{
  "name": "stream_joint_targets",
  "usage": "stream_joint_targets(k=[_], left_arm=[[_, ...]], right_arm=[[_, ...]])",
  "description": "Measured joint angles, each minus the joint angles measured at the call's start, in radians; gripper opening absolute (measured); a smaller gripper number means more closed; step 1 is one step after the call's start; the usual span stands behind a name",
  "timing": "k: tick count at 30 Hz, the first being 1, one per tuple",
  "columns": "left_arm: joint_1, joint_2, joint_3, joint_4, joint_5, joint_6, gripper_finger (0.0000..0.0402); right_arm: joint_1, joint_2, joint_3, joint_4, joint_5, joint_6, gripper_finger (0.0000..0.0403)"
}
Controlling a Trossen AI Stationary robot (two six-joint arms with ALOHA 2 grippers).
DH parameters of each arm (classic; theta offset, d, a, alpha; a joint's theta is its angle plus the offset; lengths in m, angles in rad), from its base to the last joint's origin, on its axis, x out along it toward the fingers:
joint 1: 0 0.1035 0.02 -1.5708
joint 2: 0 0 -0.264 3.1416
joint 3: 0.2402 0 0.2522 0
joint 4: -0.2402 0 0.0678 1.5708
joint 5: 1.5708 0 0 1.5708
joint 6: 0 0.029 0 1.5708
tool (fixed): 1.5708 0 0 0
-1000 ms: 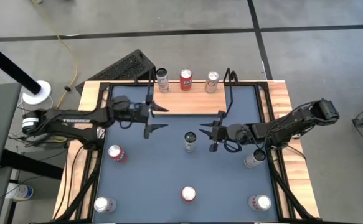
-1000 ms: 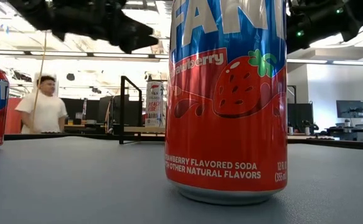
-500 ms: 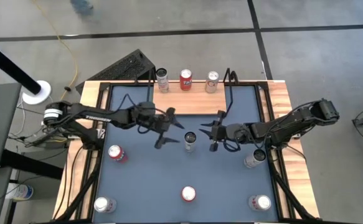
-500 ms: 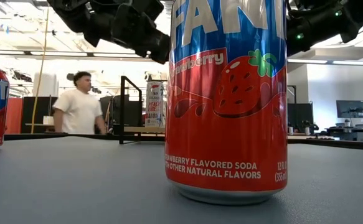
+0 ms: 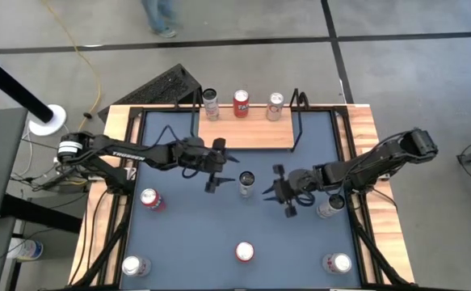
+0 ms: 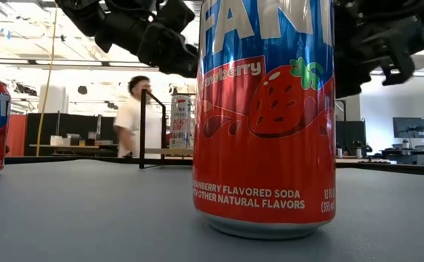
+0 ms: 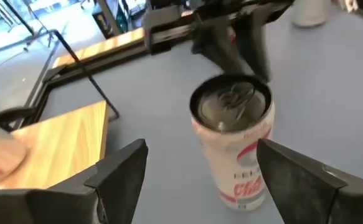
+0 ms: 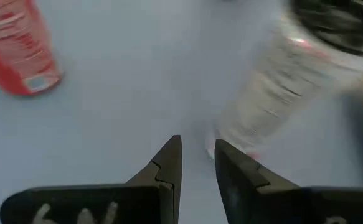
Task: Place canned beverage on shelf
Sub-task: Put the left white-pink soda can on the shelf aligned with the other white-pink soda can
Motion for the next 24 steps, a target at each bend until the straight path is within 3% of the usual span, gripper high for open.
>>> stream_joint_targets(k=[13, 20, 24], left_arm=[[0.0, 0.001, -0.002, -0.151, -0.041, 0.005, 0.0256], [-0.001, 0.109, -0.007, -0.096, 0.01, 0.033, 0.0244], [0.0, 0.172, 0.001, -0.042, -0.028, 0.066, 0.0219]], right_arm=[[-0.045, 0.128, 0.08, 0.072, -0.034, -0.06, 0.0097], [-0.045, 0.184, 0.135, 0.022, -0.044, -0.063, 0.0097], [-0.045, 0.181, 0.138, 0.005, -0.044, -0.063, 0.0097]])
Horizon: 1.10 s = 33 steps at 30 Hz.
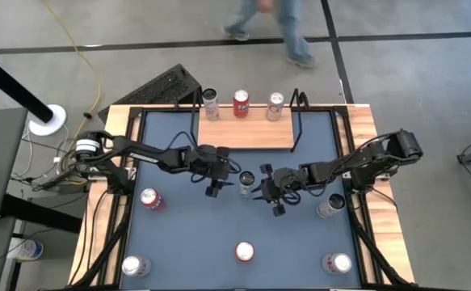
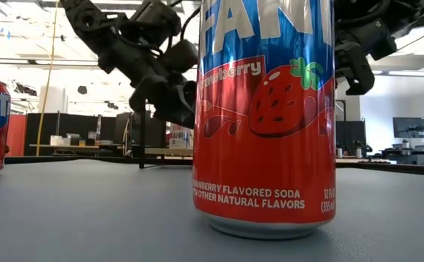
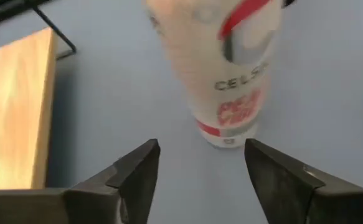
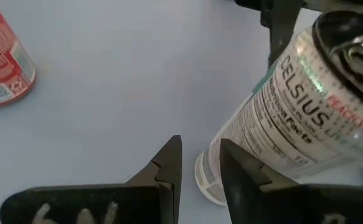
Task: Place canned beverage on shelf
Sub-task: Put the left white-pink soda can on the shelf aligned with the other white-pink soda can
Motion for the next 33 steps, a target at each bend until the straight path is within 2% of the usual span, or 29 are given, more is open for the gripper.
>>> stream_joint_targets(k=[4, 9, 13, 16, 21, 28, 33], left_arm=[[0.0, 0.009, 0.001, 0.02, -0.01, 0.005, 0.0178], [0.0, 0.009, 0.001, 0.054, -0.007, 0.004, 0.0106], [0.0, 0.008, 0.001, 0.051, 0.071, -0.002, 0.0053], [-0.006, 0.008, 0.001, 0.048, 0.106, -0.007, 0.0028], [-0.021, 0.007, 0.001, 0.034, 0.113, -0.007, 0.0004], [-0.041, 0.007, 0.001, 0.029, 0.097, -0.005, 0.0002], [-0.057, -0.03, 0.001, -0.053, -0.054, -0.004, 0.0]], right_arm=[[-0.005, -0.001, 0.0, 0.0, 0.0, 0.0, 0.0097], [-0.027, -0.001, 0.0, 0.004, 0.003, 0.003, 0.0097], [-0.06, -0.001, 0.0, -0.002, 0.002, 0.018, 0.0097], [-0.088, -0.001, -0.001, -0.017, 0.0, 0.027, 0.0097], [-0.127, 0.0, -0.001, -0.034, 0.016, 0.032, 0.0097], [-0.168, 0.0, -0.001, -0.043, 0.082, 0.073, 0.0097], [-0.178, 0.0, -0.001, -0.099, 0.086, 0.103, 0.0097]])
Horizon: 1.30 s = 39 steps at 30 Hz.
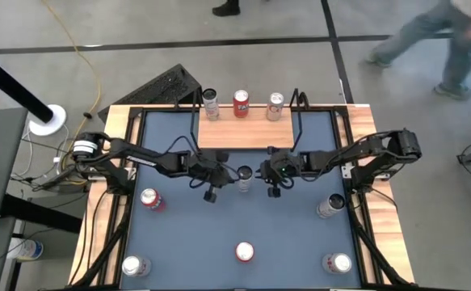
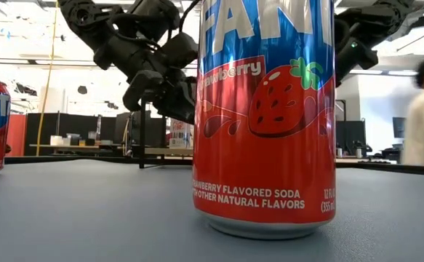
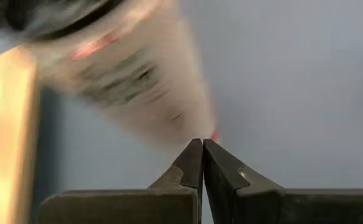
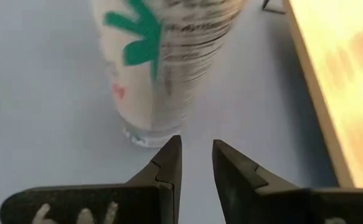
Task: Place canned beverage on shelf
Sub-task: Put the left white-pink soda can on the shelf aligned with the other white-pink soda can
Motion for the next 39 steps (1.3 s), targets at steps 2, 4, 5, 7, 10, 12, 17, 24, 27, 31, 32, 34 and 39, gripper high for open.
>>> stream_joint_targets(k=[2, 4, 5, 7, 10, 12, 17, 24, 27, 31, 32, 34, 39], left_arm=[[-0.008, -0.031, 0.0, -0.036, -0.046, 0.0, 0.0], [-0.02, -0.066, 0.0, -0.074, -0.069, 0.0, 0.0], [-0.025, -0.083, 0.0, -0.089, -0.073, -0.001, 0.0], [-0.034, -0.115, 0.0, -0.107, -0.088, -0.017, 0.0], [-0.048, -0.162, 0.0, -0.113, -0.131, -0.04, 0.0], [-0.058, -0.189, 0.0, -0.113, -0.155, -0.02, 0.0005], [-0.087, -0.236, 0.0, -0.085, -0.201, 0.034, 0.0062], [-0.093, -0.243, 0.001, 0.001, -0.237, -0.077, 0.0207], [-0.094, -0.242, 0.033, -0.007, -0.288, -0.127, 0.0268], [-0.086, -0.242, 0.11, -0.049, -0.31, -0.327, 0.0321], [-0.083, -0.242, 0.128, -0.076, -0.306, -0.376, 0.0329], [-0.079, -0.242, 0.148, -0.102, -0.282, -0.412, 0.0337], [-0.067, -0.241, 0.15, -0.11, -0.239, -0.43, 0.0341]], right_arm=[[0.004, 0.0, 0.0, -0.017, 0.0, 0.003, 0.0097], [0.011, 0.0, 0.0, -0.027, 0.0, 0.003, 0.0097], [0.014, 0.0, 0.0, -0.025, 0.0, 0.004, 0.0097], [0.019, 0.0, 0.0, -0.023, -0.001, 0.004, 0.0097], [0.028, 0.0, 0.0, -0.024, -0.003, 0.004, 0.0097], [0.031, 0.0, 0.0, -0.023, -0.003, 0.004, 0.0097], [0.03, 0.0, 0.0, -0.023, -0.003, 0.004, 0.0097], [0.03, 0.0, 0.0, -0.023, -0.003, 0.004, 0.0097], [0.03, 0.0, 0.0, -0.023, -0.003, 0.004, 0.0097], [0.03, 0.0, 0.0, -0.024, -0.003, 0.004, 0.0097], [0.03, 0.0, 0.0, -0.024, -0.003, 0.004, 0.0097], [0.03, 0.0, 0.0, -0.025, -0.003, 0.004, 0.0097], [0.03, 0.0, 0.0, -0.032, -0.004, 0.004, 0.0097]])
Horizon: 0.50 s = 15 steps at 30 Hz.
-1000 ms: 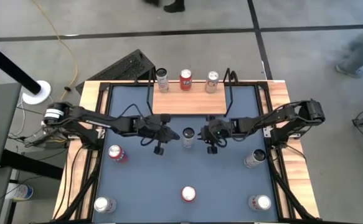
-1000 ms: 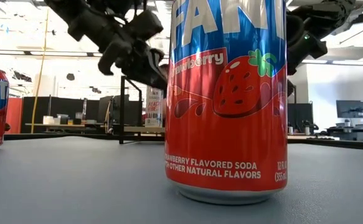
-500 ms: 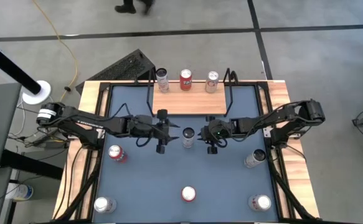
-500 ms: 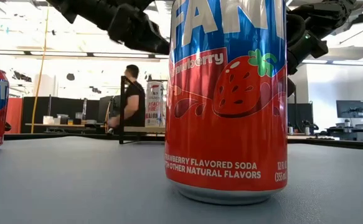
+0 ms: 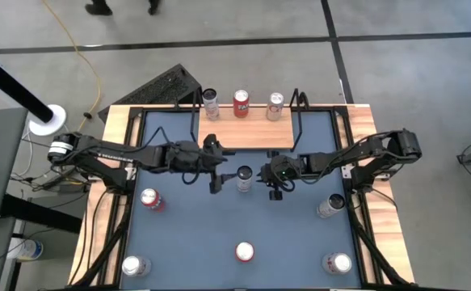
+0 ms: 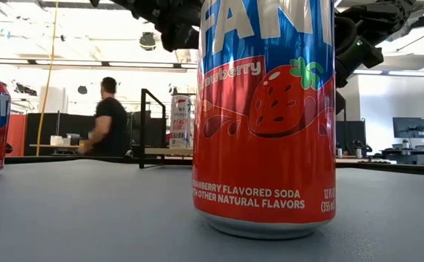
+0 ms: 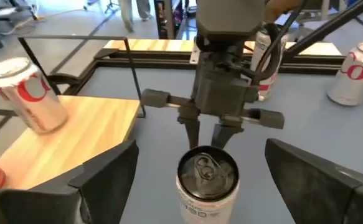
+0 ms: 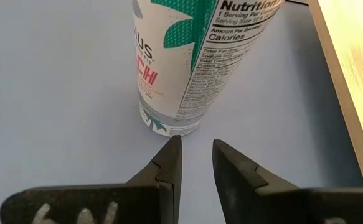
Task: Place canned beverage on shelf
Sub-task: Put the left white-pink soda can on the shelf aligned with the other white-pink soda can
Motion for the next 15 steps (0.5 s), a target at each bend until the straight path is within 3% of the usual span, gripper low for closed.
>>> stream_joint_targets(k=[15], left_arm=[[0.005, 0.136, 0.013, 0.124, 0.037, 0.021, 0.0341]], right_arm=[[0.0, 0.0, -0.001, -0.006, -0.001, 0.002, 0.0097]])
